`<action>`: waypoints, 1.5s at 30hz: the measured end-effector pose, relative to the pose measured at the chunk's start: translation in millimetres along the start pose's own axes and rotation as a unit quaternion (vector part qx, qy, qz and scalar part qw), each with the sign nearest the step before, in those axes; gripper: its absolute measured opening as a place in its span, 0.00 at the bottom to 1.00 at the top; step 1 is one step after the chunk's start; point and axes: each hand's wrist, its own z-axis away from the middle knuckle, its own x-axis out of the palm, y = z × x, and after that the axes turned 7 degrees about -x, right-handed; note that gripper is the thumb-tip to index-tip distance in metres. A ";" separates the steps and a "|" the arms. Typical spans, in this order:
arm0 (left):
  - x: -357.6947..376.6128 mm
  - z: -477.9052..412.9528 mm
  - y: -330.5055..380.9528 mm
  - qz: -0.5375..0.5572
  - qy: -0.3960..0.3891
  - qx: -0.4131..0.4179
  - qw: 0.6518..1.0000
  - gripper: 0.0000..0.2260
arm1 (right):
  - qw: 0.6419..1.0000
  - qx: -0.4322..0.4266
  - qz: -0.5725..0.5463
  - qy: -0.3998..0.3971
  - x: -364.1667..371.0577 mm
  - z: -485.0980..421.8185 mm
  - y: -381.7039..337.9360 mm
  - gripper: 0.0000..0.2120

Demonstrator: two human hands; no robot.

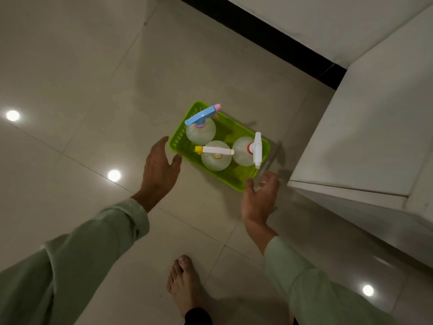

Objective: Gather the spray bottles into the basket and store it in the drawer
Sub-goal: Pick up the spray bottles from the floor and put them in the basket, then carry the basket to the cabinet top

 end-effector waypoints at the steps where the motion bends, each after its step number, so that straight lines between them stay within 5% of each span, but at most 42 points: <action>1: 3.6 -12.0 -0.4 0.018 0.001 -0.038 0.999 0.27 | 1.000 0.021 -0.005 -0.010 3.3 -7.2 4.0 0.23; 7: 24.3 -70.1 -4.9 0.053 -0.027 -0.122 0.991 0.29 | 0.992 0.079 -0.024 -0.097 29.2 -39.6 20.5 0.31; 14: 36.7 -80.4 -7.6 0.189 -0.023 -0.161 0.968 0.12 | 0.992 0.064 -0.025 -0.104 30.9 -46.3 26.1 0.34; 24: -52.3 -23.1 14.7 0.224 -0.007 -0.151 0.963 0.16 | 0.988 0.001 -0.046 -0.150 -20.5 -22.1 -45.4 0.30; 36: -188.7 102.7 129.3 0.240 0.012 -0.105 0.965 0.20 | 0.977 -0.047 -0.070 -0.198 -175.9 17.9 -209.3 0.34; 45: -184.6 204.2 237.9 0.250 -0.023 -0.040 0.967 0.24 | 0.979 -0.008 -0.103 -0.177 -332.9 16.4 -225.5 0.36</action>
